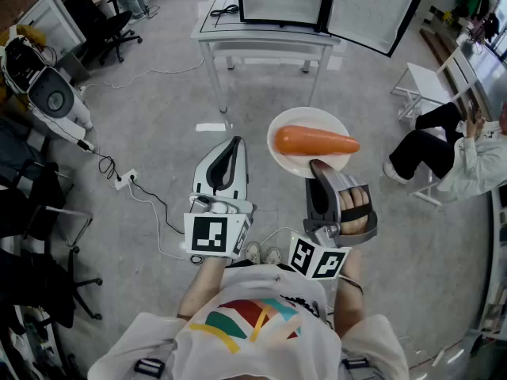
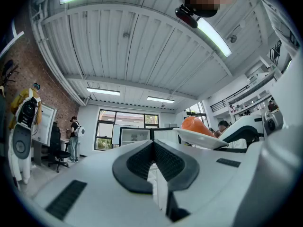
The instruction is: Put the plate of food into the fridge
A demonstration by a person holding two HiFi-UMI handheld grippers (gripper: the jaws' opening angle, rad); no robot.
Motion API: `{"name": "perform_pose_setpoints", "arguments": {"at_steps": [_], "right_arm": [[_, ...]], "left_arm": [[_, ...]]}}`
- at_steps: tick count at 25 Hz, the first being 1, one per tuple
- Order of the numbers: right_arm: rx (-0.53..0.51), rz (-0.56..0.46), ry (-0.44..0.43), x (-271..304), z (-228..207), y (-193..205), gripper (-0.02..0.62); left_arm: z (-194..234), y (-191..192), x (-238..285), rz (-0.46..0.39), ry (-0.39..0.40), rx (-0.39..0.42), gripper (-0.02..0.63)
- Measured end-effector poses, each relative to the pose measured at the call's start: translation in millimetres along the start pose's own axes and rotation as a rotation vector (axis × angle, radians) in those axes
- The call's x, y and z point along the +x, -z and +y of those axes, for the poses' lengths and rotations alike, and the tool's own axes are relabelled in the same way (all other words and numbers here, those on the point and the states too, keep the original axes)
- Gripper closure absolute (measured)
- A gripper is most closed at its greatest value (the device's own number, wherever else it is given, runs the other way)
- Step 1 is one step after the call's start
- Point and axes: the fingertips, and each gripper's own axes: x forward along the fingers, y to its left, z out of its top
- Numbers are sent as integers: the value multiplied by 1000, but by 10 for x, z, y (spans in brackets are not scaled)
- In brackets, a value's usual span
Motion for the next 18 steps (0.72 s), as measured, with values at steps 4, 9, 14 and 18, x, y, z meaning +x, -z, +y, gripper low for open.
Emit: {"name": "perform_pose_setpoints", "arguments": {"at_steps": [4,9,14,18], "right_arm": [[3,0,1,-5,0,16,569],[4,7,0,13,9,40,569],[8,-7,-5,5,-4,76,568],[14,-22,-3,8,-60,178,566]], "left_arm": [[-26,15,15,2,5,6,600],[-42,46,31,9,13,9,600],[-59,66,30,18,2,10,600],[-136,82,92,22,-10,11,600]]}}
